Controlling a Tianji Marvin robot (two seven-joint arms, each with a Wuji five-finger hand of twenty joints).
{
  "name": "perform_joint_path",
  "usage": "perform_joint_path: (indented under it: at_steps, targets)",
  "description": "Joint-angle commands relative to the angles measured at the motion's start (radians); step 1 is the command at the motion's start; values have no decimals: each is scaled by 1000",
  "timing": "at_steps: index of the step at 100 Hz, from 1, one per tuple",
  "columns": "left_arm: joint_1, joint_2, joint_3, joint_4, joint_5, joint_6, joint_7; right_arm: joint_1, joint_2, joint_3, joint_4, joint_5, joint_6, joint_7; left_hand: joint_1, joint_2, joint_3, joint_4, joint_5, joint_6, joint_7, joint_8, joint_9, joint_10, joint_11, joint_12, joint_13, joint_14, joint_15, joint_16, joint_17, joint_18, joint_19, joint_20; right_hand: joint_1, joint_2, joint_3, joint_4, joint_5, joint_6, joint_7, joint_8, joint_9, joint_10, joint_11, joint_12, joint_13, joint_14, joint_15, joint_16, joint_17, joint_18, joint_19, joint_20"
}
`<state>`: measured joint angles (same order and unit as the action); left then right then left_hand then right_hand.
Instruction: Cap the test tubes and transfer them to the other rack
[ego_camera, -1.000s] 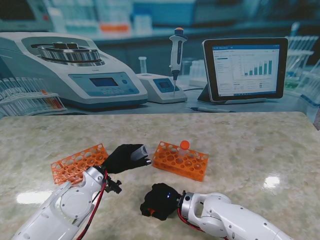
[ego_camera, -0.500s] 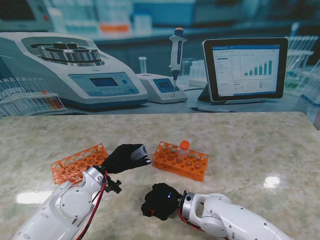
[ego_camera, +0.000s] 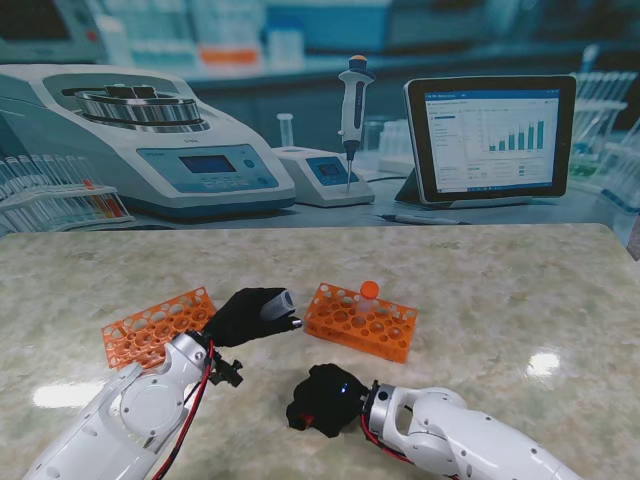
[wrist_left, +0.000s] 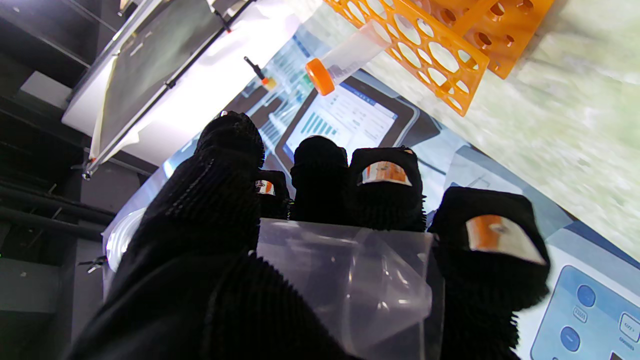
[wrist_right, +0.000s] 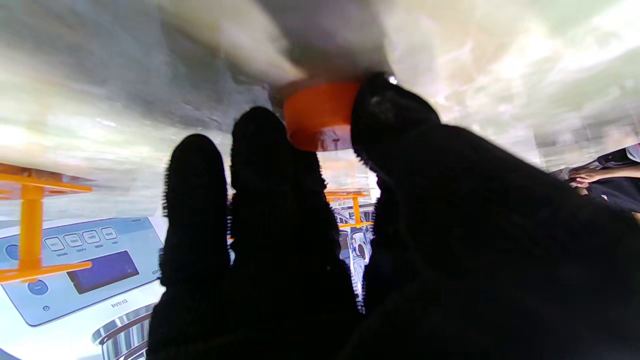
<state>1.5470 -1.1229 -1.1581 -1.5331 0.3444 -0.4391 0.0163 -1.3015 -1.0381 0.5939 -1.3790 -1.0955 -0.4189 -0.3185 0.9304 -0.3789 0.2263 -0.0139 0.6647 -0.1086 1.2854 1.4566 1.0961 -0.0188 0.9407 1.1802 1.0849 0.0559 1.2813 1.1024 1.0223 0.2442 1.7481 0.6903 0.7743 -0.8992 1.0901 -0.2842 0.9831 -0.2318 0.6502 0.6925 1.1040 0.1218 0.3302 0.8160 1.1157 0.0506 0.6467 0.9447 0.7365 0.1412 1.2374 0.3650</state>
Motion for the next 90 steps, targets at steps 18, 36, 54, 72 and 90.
perform_joint_path:
  at_steps: [18,36,54,72,90]
  targets:
    - [2,-1,-1,0,0,3,-2,-23,2,18,0,-8,-5,-1,15,35,-11,-2,17,-59,90,63,-8,-46,13,13,11,-28,29,-6,50,-55,156,-33,199,1,180,58,33,-26,16,16,141,-182,160,33,39,-30,52,-9,7,33,41,-25]
    - [3,-1,-2,0,0,2,-1,-36,1,35,-16,-10,-9,-5,15,35,-11,-2,17,-57,91,63,-8,-47,12,13,11,-28,29,-7,50,-55,155,-34,202,-3,188,55,36,-28,18,17,143,-181,161,33,41,-30,54,-9,7,35,46,-30]
    - [3,-1,-3,0,-1,1,0,-48,-1,52,-31,-12,-13,-10,15,35,-11,-2,17,-58,91,63,-9,-47,13,13,11,-28,29,-7,50,-55,155,-34,204,-6,193,52,38,-31,20,18,145,-181,162,33,42,-29,56,-9,7,37,51,-33]
    - [4,-1,-4,0,0,0,1,-52,-2,60,-39,-13,-15,-11,14,35,-11,-2,17,-59,91,63,-8,-48,12,12,10,-28,29,-7,49,-55,155,-34,207,-7,199,49,40,-32,21,18,147,-183,163,32,43,-32,58,-10,7,38,55,-37]
    - [4,-1,-5,0,0,-1,2,-55,-2,65,-41,-13,-20,-17,14,36,-11,-2,17,-59,91,62,-9,-48,12,12,10,-28,29,-7,49,-55,154,-34,210,-9,206,46,41,-33,22,18,150,-185,164,32,46,-32,61,-9,8,41,60,-39]
